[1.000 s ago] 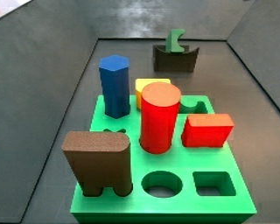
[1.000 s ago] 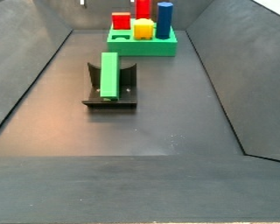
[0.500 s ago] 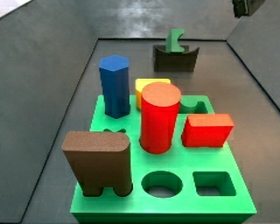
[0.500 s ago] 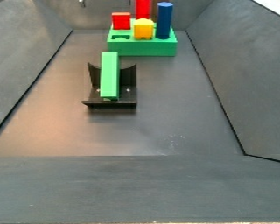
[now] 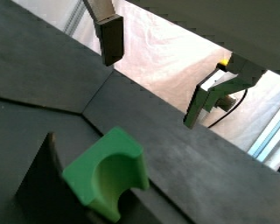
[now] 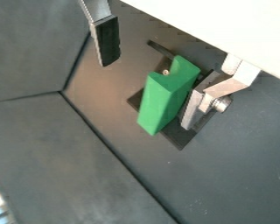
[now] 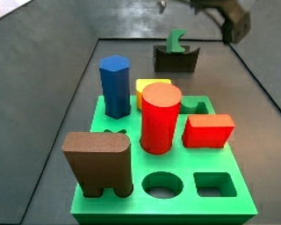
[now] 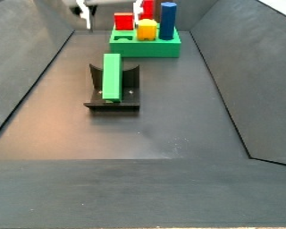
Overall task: Pick up the arch object. Move up. Place the arch object on the fixture. Regrasp the arch object. Rotate the arch object. Move to above the board. Insert the arch object.
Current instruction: Regrasp the arch object.
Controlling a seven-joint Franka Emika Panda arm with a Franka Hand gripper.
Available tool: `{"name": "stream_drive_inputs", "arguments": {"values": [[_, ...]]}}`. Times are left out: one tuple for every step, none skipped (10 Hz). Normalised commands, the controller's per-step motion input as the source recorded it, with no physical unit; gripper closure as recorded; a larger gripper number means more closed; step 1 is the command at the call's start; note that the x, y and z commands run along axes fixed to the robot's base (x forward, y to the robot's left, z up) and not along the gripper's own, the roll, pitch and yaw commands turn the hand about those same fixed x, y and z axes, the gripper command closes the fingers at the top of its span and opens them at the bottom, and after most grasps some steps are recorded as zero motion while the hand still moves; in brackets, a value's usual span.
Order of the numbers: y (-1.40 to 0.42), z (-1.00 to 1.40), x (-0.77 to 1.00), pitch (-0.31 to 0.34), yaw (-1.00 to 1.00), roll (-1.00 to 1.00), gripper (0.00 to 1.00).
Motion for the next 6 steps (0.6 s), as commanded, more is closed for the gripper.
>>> {"name": "stream_drive_inputs", "arguments": {"values": [[0.06,-1.0,0.07,-0.032,0.11,0.06,0.0],[0.05,-1.0,0.08,-0.058,0.1,0.06,0.0],[0.05,-1.0,0.09,-0.078,0.08,0.06,0.0],[0.04,-1.0,0.1,-0.084,0.05,0.06,0.0],[0.04,-1.0,0.11,-0.083,0.04,0.06,0.0],[0.03,-0.89,0.1,-0.077,0.01,0.06,0.0]]}}
